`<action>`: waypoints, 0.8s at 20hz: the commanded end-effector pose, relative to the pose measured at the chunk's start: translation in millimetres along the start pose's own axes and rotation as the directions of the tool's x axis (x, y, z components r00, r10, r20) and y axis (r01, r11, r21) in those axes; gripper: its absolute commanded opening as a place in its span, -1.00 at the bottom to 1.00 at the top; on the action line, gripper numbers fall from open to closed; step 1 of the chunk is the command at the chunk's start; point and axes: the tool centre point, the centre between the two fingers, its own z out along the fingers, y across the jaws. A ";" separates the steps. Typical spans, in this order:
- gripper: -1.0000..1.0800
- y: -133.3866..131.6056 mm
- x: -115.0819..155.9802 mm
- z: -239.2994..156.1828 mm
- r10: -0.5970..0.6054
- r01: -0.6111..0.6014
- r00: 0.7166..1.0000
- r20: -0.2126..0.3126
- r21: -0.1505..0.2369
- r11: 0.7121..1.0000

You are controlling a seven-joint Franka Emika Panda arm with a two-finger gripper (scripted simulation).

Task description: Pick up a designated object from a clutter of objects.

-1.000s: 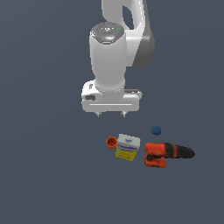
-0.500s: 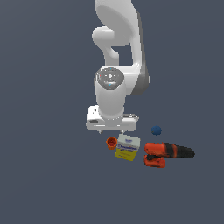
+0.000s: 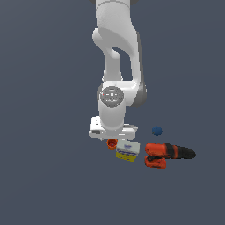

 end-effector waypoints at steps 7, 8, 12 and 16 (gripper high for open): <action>0.92 -0.1 0.5 8.6 0.001 -0.001 1.000 -0.001 -0.001 1.000; 0.92 -0.1 0.4 11.1 0.001 -0.001 1.000 -0.001 -0.001 1.000; 0.92 -0.1 0.0 27.2 0.001 -0.001 1.000 -0.001 -0.001 1.000; 0.92 -0.1 -0.3 46.8 0.001 -0.001 1.000 -0.002 -0.001 1.000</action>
